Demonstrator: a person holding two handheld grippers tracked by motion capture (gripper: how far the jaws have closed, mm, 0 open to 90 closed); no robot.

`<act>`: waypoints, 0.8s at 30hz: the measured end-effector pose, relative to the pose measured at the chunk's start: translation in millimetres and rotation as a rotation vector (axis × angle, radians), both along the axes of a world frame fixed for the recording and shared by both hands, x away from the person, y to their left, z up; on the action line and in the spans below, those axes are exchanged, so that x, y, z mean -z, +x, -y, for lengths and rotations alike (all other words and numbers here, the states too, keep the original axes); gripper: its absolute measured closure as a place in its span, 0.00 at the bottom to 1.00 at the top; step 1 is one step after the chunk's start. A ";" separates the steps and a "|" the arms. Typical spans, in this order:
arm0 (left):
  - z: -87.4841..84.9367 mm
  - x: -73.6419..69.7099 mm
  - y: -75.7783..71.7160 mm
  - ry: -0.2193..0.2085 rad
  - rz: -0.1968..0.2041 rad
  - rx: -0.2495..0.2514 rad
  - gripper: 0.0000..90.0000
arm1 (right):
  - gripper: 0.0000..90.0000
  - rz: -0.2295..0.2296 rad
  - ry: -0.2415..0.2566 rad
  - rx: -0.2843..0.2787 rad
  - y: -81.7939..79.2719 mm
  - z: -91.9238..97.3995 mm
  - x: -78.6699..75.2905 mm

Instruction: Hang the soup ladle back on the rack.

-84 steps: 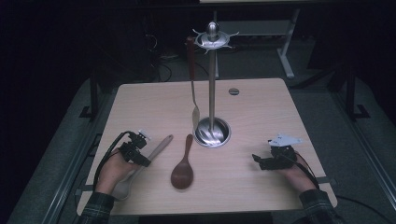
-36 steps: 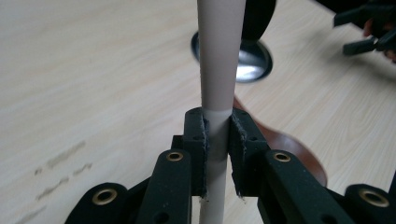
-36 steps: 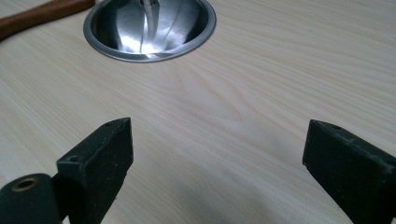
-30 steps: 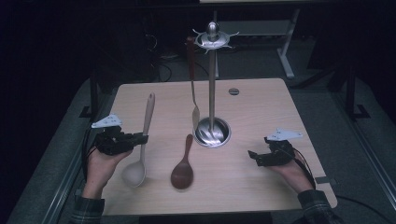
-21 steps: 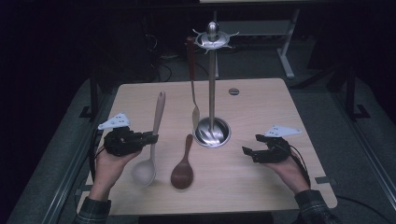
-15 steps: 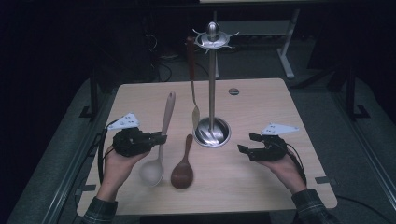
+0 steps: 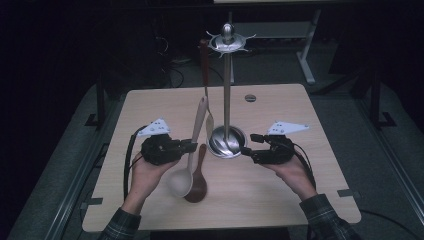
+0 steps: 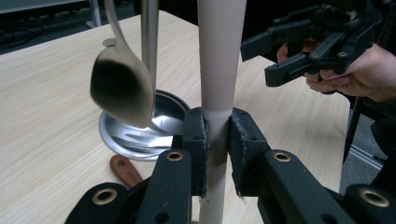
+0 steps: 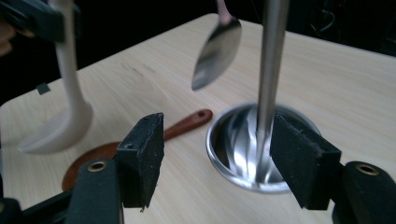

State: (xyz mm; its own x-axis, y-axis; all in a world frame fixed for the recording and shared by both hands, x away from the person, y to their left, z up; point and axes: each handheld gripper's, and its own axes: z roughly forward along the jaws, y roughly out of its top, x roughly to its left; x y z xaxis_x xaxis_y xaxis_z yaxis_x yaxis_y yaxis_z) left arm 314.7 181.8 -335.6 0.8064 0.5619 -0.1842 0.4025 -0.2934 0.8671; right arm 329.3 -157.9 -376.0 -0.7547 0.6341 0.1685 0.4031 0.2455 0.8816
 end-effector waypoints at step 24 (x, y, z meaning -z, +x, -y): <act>51.3 3.4 4.0 -0.002 0.040 -0.007 0.87 | 0.58 0.086 0.166 -0.117 6.3 -51.2 -53.3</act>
